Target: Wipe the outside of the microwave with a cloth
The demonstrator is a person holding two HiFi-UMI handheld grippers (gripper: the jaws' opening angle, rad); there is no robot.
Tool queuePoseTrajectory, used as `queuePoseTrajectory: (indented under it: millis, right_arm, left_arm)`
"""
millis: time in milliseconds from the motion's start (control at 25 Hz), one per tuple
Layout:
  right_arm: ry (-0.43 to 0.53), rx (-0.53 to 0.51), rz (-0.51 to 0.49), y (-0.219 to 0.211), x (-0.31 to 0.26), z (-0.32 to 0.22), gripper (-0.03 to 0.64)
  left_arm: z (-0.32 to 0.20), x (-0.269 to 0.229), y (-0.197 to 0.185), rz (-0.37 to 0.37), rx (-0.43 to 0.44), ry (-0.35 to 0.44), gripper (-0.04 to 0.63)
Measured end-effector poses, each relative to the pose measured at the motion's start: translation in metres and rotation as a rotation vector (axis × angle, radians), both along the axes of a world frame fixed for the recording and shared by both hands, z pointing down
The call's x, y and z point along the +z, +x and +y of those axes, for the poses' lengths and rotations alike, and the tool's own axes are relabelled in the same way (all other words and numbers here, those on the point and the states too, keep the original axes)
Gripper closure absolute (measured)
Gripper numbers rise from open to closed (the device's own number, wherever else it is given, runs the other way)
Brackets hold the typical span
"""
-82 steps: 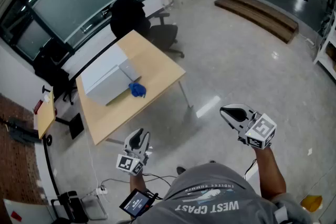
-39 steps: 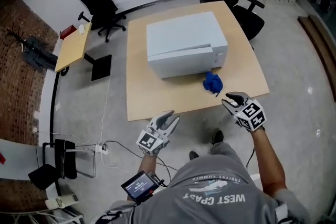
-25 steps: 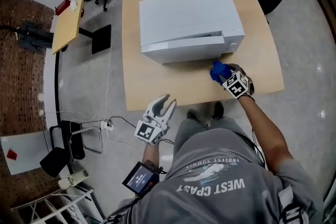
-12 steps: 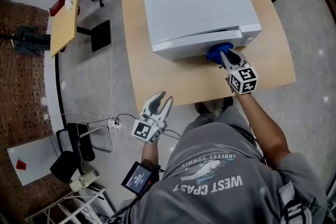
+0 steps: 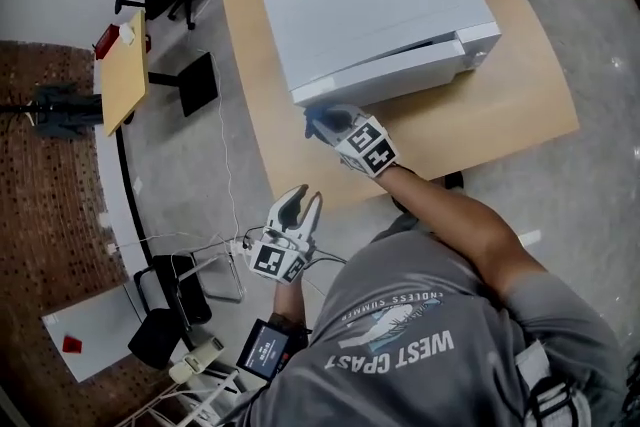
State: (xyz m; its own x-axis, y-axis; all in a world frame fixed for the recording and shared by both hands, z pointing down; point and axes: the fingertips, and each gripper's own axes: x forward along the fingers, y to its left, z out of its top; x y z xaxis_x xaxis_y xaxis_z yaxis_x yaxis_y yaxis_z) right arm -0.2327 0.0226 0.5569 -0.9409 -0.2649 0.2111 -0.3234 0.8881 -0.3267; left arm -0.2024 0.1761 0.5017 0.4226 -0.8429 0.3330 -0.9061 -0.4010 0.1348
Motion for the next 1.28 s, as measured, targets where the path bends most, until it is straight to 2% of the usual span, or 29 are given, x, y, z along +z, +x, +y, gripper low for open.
queuePoseTrajectory:
  millis: [80, 120, 240, 360, 440, 520, 640, 720, 840, 880, 960, 1080, 1280]
  right_arm:
    - [-0.011, 0.052, -0.019, 0.032, -0.003, -0.014, 0.554]
    - [-0.016, 0.114, -0.033, 0.061, -0.004, -0.027, 0.554]
    - [-0.007, 0.4, -0.093, 0.191, -0.026, -0.082, 0.555]
    - [0.06, 0.625, -0.064, 0.303, -0.043, -0.119, 0.555]
    - [0.056, 0.7, -0.025, 0.333, -0.035, -0.128, 0.555]
    - [0.019, 0.712, 0.006, 0.324, -0.02, -0.125, 0.558]
    - [-0.139, 0.63, 0.006, 0.25, 0.018, -0.1, 0.558]
    - [-0.361, 0.568, -0.075, 0.178, 0.048, -0.078, 0.558]
    - [-0.774, 0.589, -0.282, 0.098, 0.084, -0.053, 0.565]
    - [-0.86, 0.567, -0.308, 0.08, 0.092, -0.042, 0.563]
    - [-0.94, 0.515, -0.287, 0.061, 0.106, -0.023, 0.563]
    - [-0.976, 0.595, -0.318, 0.095, 0.116, -0.041, 0.563]
    - [-0.927, 0.792, -0.402, 0.222, 0.107, -0.09, 0.563]
  left_arm:
    - [-0.008, 0.003, 0.007, 0.007, 0.028, 0.001, 0.466]
    - [-0.012, 0.005, 0.01, 0.009, 0.044, 0.003, 0.466]
    - [-0.024, 0.007, 0.02, 0.019, 0.086, 0.013, 0.466]
    - [-0.03, 0.01, 0.022, 0.041, 0.095, 0.016, 0.466]
    - [-0.031, 0.013, 0.024, 0.047, 0.099, 0.012, 0.466]
    - [-0.031, 0.012, 0.024, 0.045, 0.101, 0.009, 0.466]
    - [-0.025, 0.011, 0.016, 0.028, 0.087, -0.005, 0.466]
    - [-0.018, 0.013, 0.01, 0.014, 0.074, -0.018, 0.466]
    - [-0.006, 0.016, 0.001, -0.008, 0.048, -0.039, 0.466]
    - [-0.002, 0.017, -0.002, -0.012, 0.037, -0.045, 0.466]
    - [0.003, 0.02, -0.006, -0.013, 0.022, -0.055, 0.466]
    - [0.002, 0.024, -0.003, -0.007, 0.032, -0.057, 0.466]
    - [-0.012, 0.024, 0.014, 0.003, 0.096, -0.03, 0.466]
